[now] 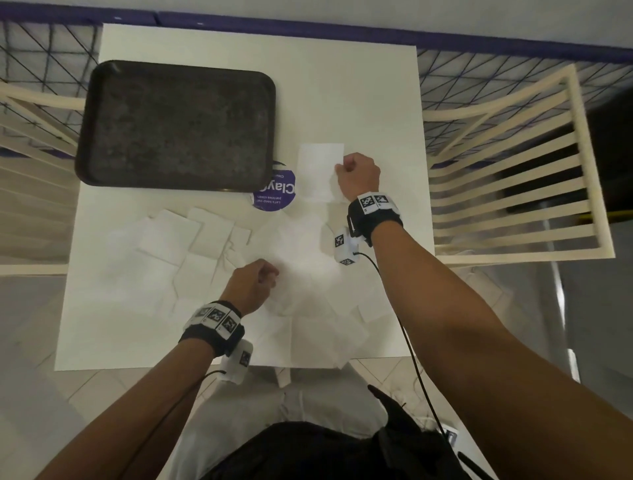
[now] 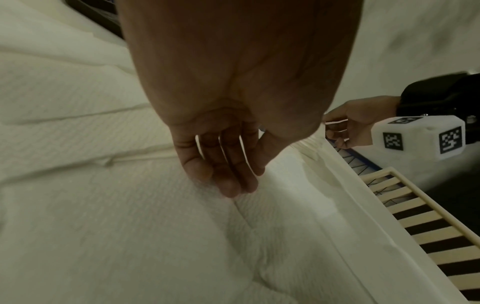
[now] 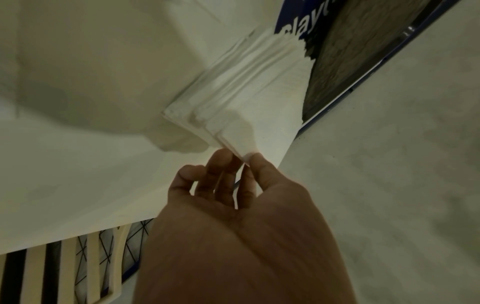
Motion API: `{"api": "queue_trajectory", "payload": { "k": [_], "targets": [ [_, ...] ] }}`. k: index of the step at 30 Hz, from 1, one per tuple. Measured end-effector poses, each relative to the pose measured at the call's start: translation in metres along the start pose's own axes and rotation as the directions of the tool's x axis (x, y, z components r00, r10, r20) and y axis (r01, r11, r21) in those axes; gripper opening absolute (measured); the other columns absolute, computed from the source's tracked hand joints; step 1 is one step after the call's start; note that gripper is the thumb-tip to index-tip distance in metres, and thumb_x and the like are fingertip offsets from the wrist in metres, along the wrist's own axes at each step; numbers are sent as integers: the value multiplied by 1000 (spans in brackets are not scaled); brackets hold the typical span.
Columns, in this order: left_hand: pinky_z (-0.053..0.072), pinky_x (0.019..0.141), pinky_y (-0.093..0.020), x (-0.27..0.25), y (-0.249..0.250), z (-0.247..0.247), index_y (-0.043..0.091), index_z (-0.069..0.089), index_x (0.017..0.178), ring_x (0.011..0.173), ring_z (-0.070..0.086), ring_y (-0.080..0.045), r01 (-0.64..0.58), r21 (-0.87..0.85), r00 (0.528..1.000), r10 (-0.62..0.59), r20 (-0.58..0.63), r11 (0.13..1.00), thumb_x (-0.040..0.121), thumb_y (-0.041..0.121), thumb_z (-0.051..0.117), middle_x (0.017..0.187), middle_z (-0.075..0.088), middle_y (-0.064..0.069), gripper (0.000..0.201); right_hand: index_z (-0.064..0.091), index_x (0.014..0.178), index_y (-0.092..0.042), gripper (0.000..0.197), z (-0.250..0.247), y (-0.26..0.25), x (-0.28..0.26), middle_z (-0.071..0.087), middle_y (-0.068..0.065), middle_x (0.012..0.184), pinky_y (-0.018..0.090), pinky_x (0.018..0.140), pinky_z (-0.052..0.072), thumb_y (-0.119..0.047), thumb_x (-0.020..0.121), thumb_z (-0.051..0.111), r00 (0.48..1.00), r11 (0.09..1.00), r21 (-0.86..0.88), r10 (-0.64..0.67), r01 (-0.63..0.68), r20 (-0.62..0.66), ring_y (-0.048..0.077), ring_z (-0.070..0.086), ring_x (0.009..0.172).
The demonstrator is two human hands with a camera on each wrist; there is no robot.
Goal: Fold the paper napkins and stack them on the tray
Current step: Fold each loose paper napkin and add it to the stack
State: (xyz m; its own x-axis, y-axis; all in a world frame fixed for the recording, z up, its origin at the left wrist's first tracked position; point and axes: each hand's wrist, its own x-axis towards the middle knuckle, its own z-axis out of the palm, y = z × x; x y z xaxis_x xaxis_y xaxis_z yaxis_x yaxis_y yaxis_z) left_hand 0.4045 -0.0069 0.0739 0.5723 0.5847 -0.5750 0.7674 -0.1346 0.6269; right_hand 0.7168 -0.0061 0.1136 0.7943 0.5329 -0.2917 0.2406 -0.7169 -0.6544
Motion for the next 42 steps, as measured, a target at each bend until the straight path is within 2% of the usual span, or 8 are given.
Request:
{"api": "queue_trajectory", "payload": {
  "k": [9,16,18,21,27,31,40,42],
  "targets": [
    [59,85,-39,-2,5,-1,24,68,98,85,69,-14,-21,-26,1000,20,-8,999,98,16,59,85,74,9,12,68,114,-17,25,-5,22,-23,66,4,104,23,84,46,-20,89,67,999,990,141,14,-9,-34,17,62,95],
    [59,71,-28,-3,23,5,24,69,102,83,71,-18,-60,-134,998,59,-7,989,96,8,56,89,76,5,21,74,98,-20,18,-6,66,-86,73,-2,95,-2,63,41,-10,92,60,998,997,74,7,-11,57,7,62,77],
    [53,64,-17,-4,30,9,22,69,105,83,71,-20,-58,-188,998,57,-14,980,97,9,56,93,75,1,20,72,98,-23,16,1,82,-105,72,-4,97,13,81,52,-13,89,64,996,999,26,40,-42,74,11,65,85],
    [57,80,-29,-3,34,15,23,70,111,88,72,-22,-83,-192,996,77,-38,978,97,15,59,98,76,0,19,66,107,-27,25,11,102,-128,64,-4,104,40,94,51,-28,83,72,993,991,-124,63,-51,99,18,61,101],
    [53,99,-36,-8,36,21,20,67,125,102,69,-20,-101,-117,995,98,-33,988,98,19,61,112,74,0,27,58,121,-22,44,20,112,-151,60,1,112,42,96,44,-31,82,77,991,977,-213,56,-28,125,24,55,109],
    [52,101,-36,-12,33,20,17,65,128,104,68,-19,-86,-127,996,83,-34,988,97,17,63,113,73,1,31,63,112,-19,31,21,110,-150,67,-3,92,43,98,48,-15,83,75,982,981,-133,153,-138,107,23,65,99],
    [58,93,-45,-16,32,18,21,65,120,102,70,-17,-21,-271,999,12,-34,962,97,25,64,108,73,0,23,70,110,-16,19,-3,95,-154,69,-4,103,9,76,35,-22,92,67,981,994,8,107,-110,163,10,59,91],
    [59,92,-45,-17,36,18,19,65,120,101,71,-19,-19,-313,1000,11,-28,949,99,28,63,109,74,-1,23,69,109,-15,18,-9,89,-155,71,0,111,13,82,38,-23,93,67,983,996,48,66,-75,169,12,62,94]
  ]
}}
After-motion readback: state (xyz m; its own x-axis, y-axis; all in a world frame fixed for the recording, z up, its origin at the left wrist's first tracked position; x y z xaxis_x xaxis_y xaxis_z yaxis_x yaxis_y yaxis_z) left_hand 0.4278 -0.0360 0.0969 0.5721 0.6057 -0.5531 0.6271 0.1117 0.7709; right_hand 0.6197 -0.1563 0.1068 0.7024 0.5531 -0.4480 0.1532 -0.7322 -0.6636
